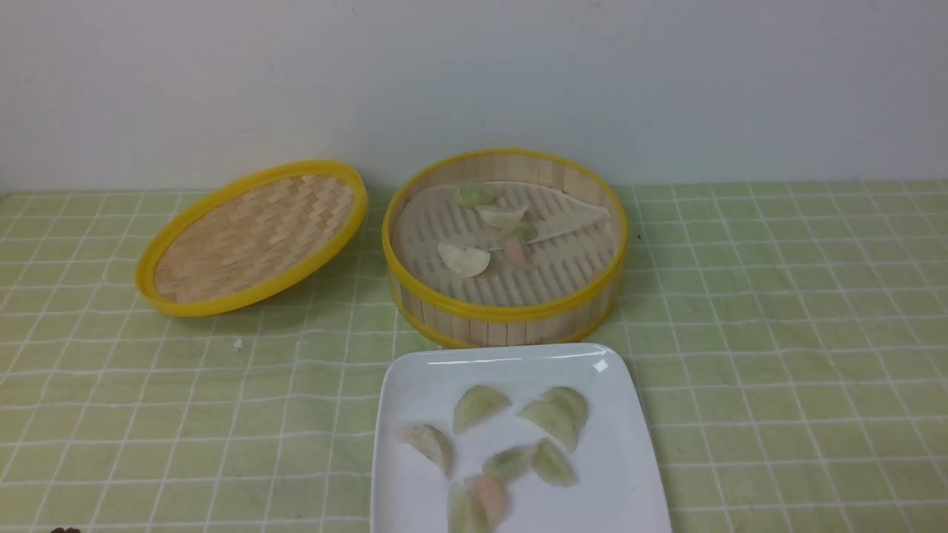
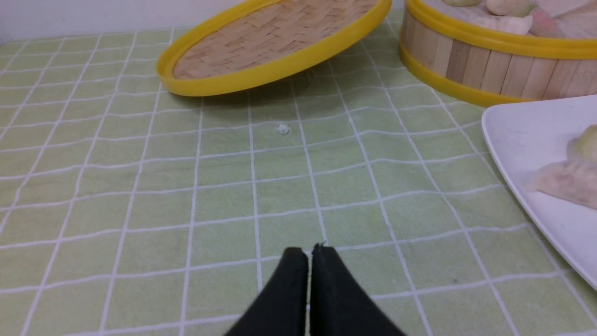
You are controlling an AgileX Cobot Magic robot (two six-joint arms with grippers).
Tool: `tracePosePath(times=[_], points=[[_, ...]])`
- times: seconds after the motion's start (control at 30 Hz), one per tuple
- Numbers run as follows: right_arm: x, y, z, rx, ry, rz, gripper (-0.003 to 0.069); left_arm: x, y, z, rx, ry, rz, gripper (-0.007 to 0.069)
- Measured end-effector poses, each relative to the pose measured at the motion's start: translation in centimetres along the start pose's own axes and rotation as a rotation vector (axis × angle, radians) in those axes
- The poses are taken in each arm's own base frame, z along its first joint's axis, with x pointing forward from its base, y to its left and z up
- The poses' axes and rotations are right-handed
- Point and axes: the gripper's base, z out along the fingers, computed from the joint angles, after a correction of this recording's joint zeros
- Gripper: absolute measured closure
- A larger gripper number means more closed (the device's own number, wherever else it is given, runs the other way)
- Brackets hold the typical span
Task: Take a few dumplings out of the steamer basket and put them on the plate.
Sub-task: Use the left arm to grab a dumpling from the steamer
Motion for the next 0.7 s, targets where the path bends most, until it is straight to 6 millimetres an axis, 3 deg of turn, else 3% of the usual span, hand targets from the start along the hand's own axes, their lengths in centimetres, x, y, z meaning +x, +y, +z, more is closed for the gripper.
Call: tracePosePath(times=[0.3, 0.5, 0.7], points=[[0.0, 0.0, 0.0, 0.0, 0.0, 0.0, 0.0673, -0.1, -0.1, 0.0, 0.008, -0.013, -0.036, 0.0631], [0.0, 0.0, 0.0, 0.0, 0.0, 0.0, 0.0673, -2.1, -0.1, -0.2, 0.055, -0.243, -0.364, 0.0631], [-0.1, 0.0, 0.0, -0.006, -0.01, 0.01, 0.0673, -4.5, 1.8, -1.4, 0.008, -0.586, -0.759, 0.0631]])
